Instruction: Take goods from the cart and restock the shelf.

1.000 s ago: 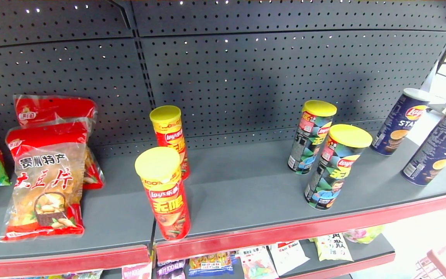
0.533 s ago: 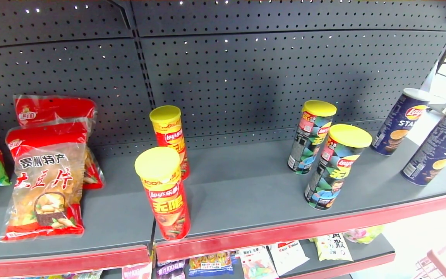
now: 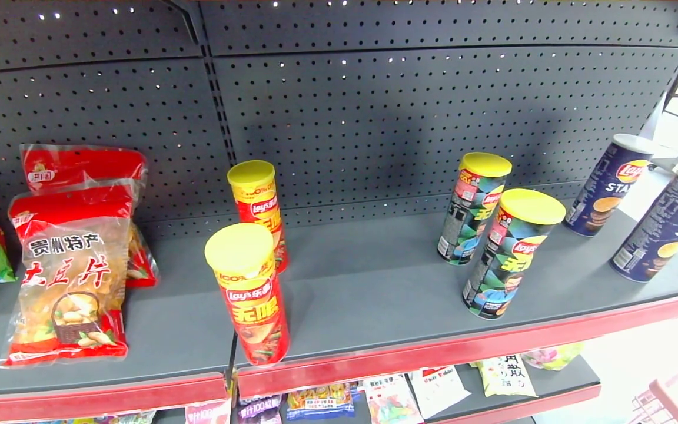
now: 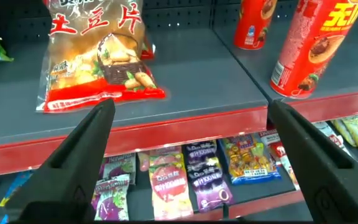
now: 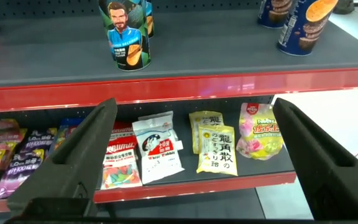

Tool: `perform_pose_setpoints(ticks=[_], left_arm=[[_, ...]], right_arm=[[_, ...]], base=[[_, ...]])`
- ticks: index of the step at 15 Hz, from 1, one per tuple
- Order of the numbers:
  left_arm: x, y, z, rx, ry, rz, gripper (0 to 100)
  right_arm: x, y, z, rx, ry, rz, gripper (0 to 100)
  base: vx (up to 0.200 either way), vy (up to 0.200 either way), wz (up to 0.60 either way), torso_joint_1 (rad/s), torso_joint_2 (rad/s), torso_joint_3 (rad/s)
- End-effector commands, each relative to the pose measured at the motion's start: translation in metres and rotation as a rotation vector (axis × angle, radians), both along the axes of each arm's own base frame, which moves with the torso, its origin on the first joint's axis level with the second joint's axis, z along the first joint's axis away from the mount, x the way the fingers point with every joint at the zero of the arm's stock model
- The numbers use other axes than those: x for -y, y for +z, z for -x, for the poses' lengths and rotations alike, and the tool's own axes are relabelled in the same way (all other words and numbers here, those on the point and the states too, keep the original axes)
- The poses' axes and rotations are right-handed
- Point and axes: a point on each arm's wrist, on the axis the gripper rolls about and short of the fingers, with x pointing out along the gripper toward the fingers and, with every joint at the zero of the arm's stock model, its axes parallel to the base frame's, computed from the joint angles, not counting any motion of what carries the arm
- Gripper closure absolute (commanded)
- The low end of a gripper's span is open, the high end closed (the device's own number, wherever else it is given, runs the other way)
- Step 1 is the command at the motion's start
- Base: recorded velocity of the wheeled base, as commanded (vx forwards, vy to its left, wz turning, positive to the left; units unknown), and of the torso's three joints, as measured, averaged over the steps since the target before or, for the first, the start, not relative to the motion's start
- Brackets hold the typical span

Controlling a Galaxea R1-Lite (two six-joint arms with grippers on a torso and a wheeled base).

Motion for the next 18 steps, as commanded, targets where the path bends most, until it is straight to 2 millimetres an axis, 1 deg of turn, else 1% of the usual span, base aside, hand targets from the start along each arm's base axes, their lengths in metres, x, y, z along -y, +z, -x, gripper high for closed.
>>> perform_pose_setpoints(ticks=[1,2,5,8,11,18], left_arm=[[0.0000,-0.0001,0.0002,0.003,-0.001,-0.001,0],[0.0000,-0.0001,0.0002,0.003,-0.001,0.000,0],[0.0000,-0.0001,0.0002,0.003,0.001,0.000,0],[0.0000,-0.0001,0.0002,0.003,-0.001,0.000,0],[0.0000,-0.0001,0.0002,0.003,-0.001,0.000,0],[0.0000,-0.0001,0.0002,0.003,0.001,0.002,0]], right_arm=[[0.0000,0.0000,0.0000,0.000,0.000,-0.001,0],[0.0000,0.0000,0.0000,0.000,0.000,-0.001,0],[0.0000,0.0000,0.0000,0.000,0.002,0.001,0],[0.0000,0.0000,0.0000,0.000,0.000,0.001,0],[0.0000,0.0000,0.0000,0.000,0.002,0.001,0],[-0.0001,0.0000,0.0000,0.001,0.005,0.008,0]], base=[[0.000,0.000,0.00,0.000,0.00,0.000],[0.000,0.000,0.00,0.000,0.00,0.000],[-0.200,0.000,0.00,0.012,0.00,-0.001],[0.000,0.000,0.00,0.000,0.00,0.000],[0.000,0.000,0.60,0.015,0.01,-0.007],[0.000,0.000,0.00,0.000,0.00,0.000]])
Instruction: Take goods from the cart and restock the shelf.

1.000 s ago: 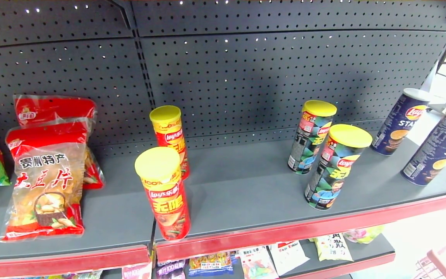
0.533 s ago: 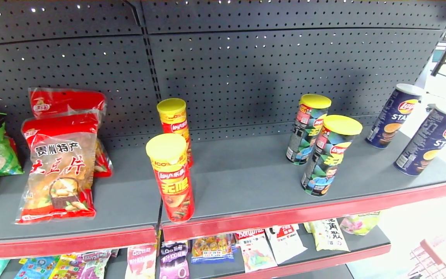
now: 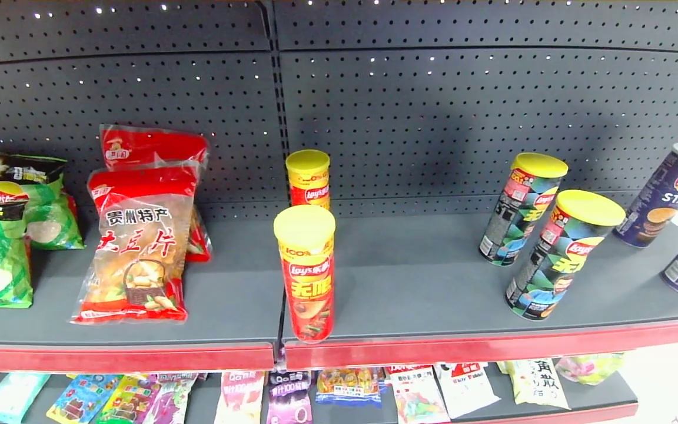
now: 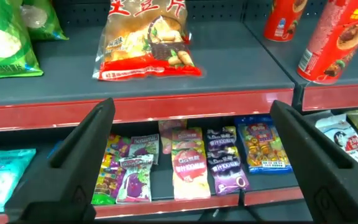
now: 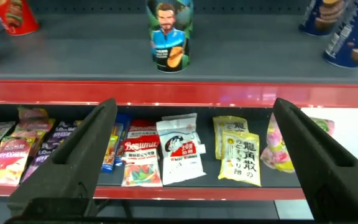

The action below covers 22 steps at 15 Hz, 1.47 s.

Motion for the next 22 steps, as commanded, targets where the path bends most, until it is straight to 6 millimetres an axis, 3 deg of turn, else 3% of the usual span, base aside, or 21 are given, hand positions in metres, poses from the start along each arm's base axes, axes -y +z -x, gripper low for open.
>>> perform_pose_setpoints(ticks=[1,2,3,5,6,8,14,17,22], left_arm=[[0.000,0.000,0.000,0.002,0.000,0.000,0],[0.000,0.000,0.000,0.002,0.000,0.000,0],[0.000,0.000,0.000,0.002,0.000,0.000,0],[0.000,0.000,0.000,0.002,0.000,0.000,0],[0.000,0.000,0.000,0.002,0.000,0.000,0],[0.000,0.000,0.000,0.002,0.000,0.000,0],[0.000,0.000,0.000,0.002,0.000,0.000,0],[0.000,0.000,0.000,0.002,0.000,0.000,0],[0.000,0.000,0.000,0.002,0.000,0.000,0]], right_arm=[[-0.002,0.060,-0.001,0.039,0.077,-0.002,0],[-0.002,0.125,-0.028,0.006,0.085,-0.063,0],[-0.003,0.170,-0.052,0.010,0.118,-0.090,0],[-0.013,0.197,-0.086,-0.027,0.333,-0.001,0],[-0.032,0.200,-0.109,-0.071,0.534,0.086,0],[-0.061,0.203,-0.134,-0.144,0.697,0.078,0],[-0.117,0.207,-0.174,-0.250,0.859,0.061,0],[-0.132,0.183,-0.189,-0.356,0.829,0.094,0],[-0.165,0.135,-0.236,-0.485,0.678,0.074,0]], base=[[0.000,0.000,0.00,0.000,0.00,0.000],[0.000,0.000,0.00,0.000,0.00,0.000],[0.000,0.000,0.00,0.000,0.00,0.000],[0.000,0.000,0.00,0.000,0.00,0.000],[0.000,0.000,0.00,0.000,0.00,0.000],[0.000,0.000,0.00,0.000,0.00,0.000],[0.000,0.000,0.00,0.000,0.00,0.000],[0.000,0.000,0.00,0.000,0.00,0.000],[0.000,0.000,0.00,0.000,0.00,0.000]])
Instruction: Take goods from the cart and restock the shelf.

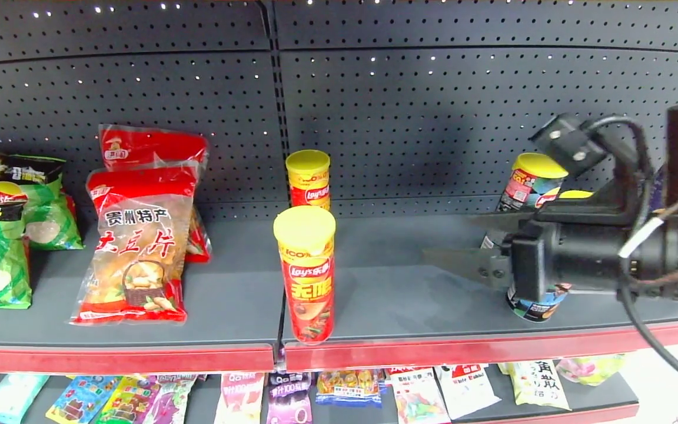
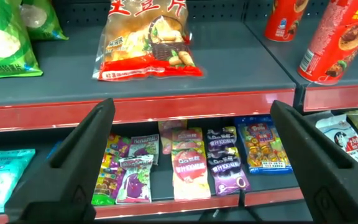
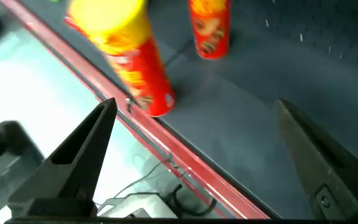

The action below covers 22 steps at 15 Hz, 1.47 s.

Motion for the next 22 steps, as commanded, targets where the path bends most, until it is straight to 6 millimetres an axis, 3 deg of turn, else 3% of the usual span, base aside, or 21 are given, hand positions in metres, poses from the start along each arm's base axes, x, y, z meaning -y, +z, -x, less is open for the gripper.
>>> perform_pose_setpoints(ticks=[1,12,22], left_arm=[[0.000,0.000,0.000,0.000,0.000,0.000,0],[0.000,0.000,0.000,0.000,0.000,0.000,0],[0.000,0.000,0.000,0.000,0.000,0.000,0]], right_arm=[[-0.022,-0.039,-0.028,-0.081,-0.043,0.073,0],[-0.078,-0.113,-0.060,-0.137,-0.164,0.298,0],[-0.107,-0.131,-0.069,-0.133,-0.158,0.335,0]], base=[[0.000,0.000,0.00,0.000,0.00,0.000],[0.000,0.000,0.00,0.000,0.00,0.000],[0.000,0.000,0.00,0.000,0.00,0.000]])
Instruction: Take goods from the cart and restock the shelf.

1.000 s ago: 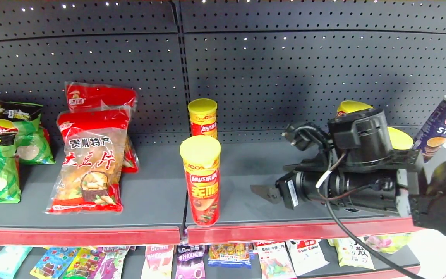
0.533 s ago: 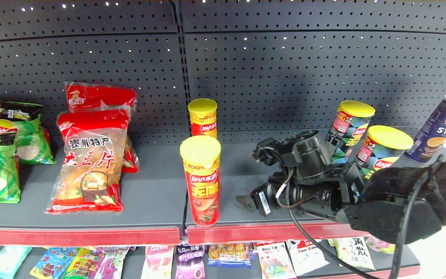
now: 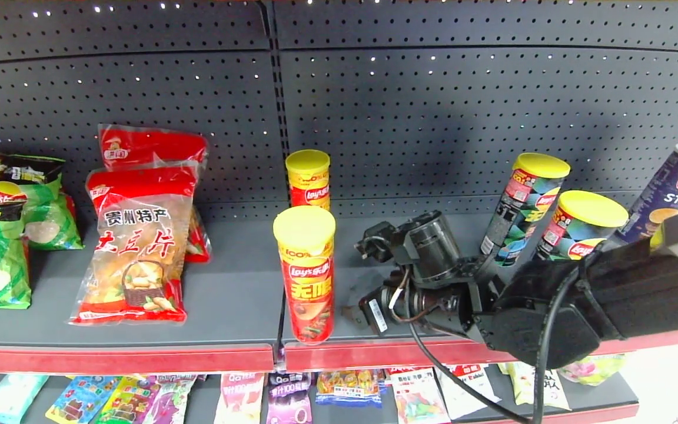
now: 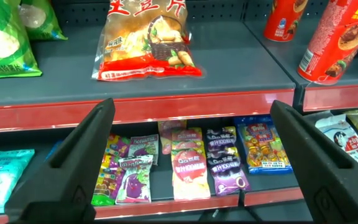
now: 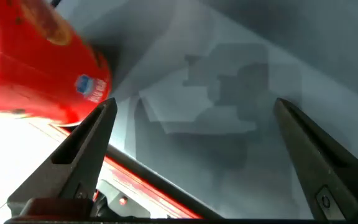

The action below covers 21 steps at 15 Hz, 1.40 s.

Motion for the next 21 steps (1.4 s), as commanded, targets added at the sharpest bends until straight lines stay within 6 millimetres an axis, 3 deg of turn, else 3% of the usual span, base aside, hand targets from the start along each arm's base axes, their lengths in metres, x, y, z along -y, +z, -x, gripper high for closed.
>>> perform_pose_setpoints(ticks=[1,16,21], left_arm=[[0.000,0.000,0.000,0.000,0.000,0.000,0],[0.000,0.000,0.000,0.000,0.000,0.000,0],[0.000,0.000,0.000,0.000,0.000,0.000,0]], right_arm=[[-0.004,-0.004,0.000,-0.005,0.006,0.006,0],[-0.019,-0.005,-0.002,0.004,0.033,-0.005,0],[-0.008,-0.001,0.003,-0.001,0.018,0.000,0]], base=[[0.000,0.000,0.00,0.000,0.00,0.000],[0.000,0.000,0.00,0.000,0.00,0.000],[0.000,0.000,0.00,0.000,0.00,0.000]])
